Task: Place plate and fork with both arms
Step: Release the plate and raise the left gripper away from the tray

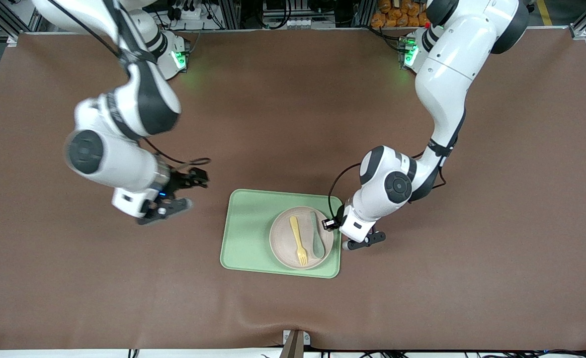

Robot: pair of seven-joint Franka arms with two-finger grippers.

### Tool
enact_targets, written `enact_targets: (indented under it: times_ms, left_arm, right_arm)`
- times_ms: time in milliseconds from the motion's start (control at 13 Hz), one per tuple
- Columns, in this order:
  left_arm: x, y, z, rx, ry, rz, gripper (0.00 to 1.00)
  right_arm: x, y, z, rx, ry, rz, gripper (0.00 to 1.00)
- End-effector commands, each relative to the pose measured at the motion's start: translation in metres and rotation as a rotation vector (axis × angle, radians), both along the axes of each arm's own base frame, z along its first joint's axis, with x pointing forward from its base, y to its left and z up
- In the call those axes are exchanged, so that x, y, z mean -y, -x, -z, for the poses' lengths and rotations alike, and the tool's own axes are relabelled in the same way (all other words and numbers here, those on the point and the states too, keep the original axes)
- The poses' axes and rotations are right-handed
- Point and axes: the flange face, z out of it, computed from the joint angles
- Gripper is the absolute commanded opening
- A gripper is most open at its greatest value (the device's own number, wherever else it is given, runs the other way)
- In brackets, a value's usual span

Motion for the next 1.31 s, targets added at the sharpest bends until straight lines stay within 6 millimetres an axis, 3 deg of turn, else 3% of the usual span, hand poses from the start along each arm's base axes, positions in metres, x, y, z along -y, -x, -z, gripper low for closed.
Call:
enact_targets:
  times_ms: [0, 77, 154, 231, 308, 385, 462, 692, 846, 1077, 1231]
  left_arm:
    - [0.001, -0.008, -0.003, 0.047, -0.024, 0.034, 0.0]
    - [0.0, -0.009, -0.007, 0.061, -0.038, 0.045, 0.22]
    - [-0.006, -0.012, -0.01, 0.076, -0.063, 0.06, 0.92]
    - [-0.011, -0.014, -0.019, 0.092, -0.081, 0.072, 1.0]
    - [-0.012, -0.014, -0.031, 0.082, -0.091, 0.078, 1.0]
    - [-0.016, -0.015, -0.057, 0.066, -0.104, 0.086, 1.0]
    - [-0.03, -0.018, -0.09, 0.048, -0.129, 0.092, 1.0]
    - [-0.087, -0.012, -0.199, -0.013, -0.215, 0.077, 1.0]
    - [-0.136, -0.003, -0.256, -0.038, -0.295, 0.062, 1.0]
    - [-0.166, 0.027, -0.32, -0.055, -0.399, 0.139, 1.0]
    - [-0.2, 0.038, -0.355, -0.041, -0.455, 0.186, 1.0]
  right_arm:
    - [-0.056, -0.002, 0.042, 0.079, -0.023, -0.043, 1.0]
    - [-0.069, -0.003, 0.057, 0.116, -0.03, -0.061, 1.0]
    - [-0.08, -0.003, 0.071, 0.158, -0.038, -0.08, 1.0]
    - [-0.095, 0.001, 0.083, 0.188, -0.043, -0.112, 1.0]
    - [-0.107, 0.004, 0.092, 0.217, -0.05, -0.133, 1.0]
    - [-0.118, 0.006, 0.099, 0.255, -0.059, -0.155, 1.0]
    - [-0.142, 0.017, 0.11, 0.295, -0.069, -0.202, 1.0]
    - [-0.171, 0.005, 0.132, 0.381, -0.091, -0.231, 1.0]
    - [-0.186, -0.003, 0.147, 0.402, -0.096, -0.259, 1.0]
    - [-0.203, -0.004, 0.169, 0.437, -0.109, -0.272, 1.0]
    - [-0.207, -0.004, 0.179, 0.451, -0.113, -0.275, 1.0]
